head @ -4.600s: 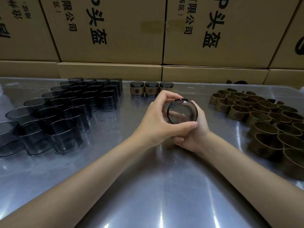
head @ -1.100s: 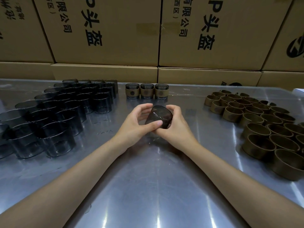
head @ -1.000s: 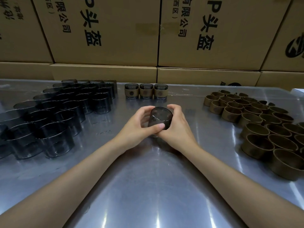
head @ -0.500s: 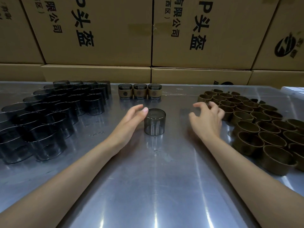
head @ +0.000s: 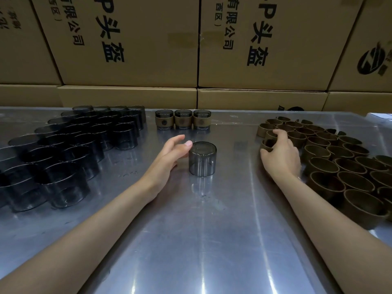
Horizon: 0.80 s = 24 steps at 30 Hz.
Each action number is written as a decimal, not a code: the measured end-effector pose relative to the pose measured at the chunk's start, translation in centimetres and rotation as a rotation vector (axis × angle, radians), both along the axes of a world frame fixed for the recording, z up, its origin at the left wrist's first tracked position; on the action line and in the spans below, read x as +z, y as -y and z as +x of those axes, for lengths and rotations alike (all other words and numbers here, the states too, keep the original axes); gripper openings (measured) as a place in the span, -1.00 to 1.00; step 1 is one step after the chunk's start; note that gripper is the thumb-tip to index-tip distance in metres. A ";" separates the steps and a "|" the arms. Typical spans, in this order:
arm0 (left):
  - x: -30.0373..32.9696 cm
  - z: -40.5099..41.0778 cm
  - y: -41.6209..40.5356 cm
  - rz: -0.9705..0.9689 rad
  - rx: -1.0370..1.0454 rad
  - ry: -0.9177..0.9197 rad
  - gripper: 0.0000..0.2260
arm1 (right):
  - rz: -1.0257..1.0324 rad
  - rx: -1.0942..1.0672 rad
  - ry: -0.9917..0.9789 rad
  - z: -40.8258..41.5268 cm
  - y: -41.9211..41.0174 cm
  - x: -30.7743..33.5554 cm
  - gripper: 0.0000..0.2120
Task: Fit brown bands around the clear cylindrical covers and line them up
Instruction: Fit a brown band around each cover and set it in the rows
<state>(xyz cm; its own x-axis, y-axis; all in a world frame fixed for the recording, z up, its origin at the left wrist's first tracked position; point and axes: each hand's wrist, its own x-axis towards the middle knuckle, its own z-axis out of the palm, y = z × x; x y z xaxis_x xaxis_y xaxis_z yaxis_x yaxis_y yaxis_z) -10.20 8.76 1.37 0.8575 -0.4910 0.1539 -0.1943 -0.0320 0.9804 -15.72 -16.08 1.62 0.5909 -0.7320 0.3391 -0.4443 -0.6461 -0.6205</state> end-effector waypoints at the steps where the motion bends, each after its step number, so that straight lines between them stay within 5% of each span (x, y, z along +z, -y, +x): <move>1: 0.0 0.0 0.0 -0.002 0.003 0.001 -0.49 | -0.015 0.004 0.012 0.0 -0.1 0.0 -0.50; 9: 0.0 0.1 0.1 -0.057 0.035 -0.006 -0.57 | -0.373 0.339 0.320 0.2 -2.9 -0.2 -0.85; 14: 0.1 0.0 -0.1 -0.128 0.103 0.059 -0.55 | -0.556 0.560 0.469 -0.4 -6.3 0.6 -0.84; 24: 0.8 -0.9 0.2 -0.248 0.212 0.245 -0.66 | -0.786 0.749 0.431 -1.2 -8.9 0.8 -0.82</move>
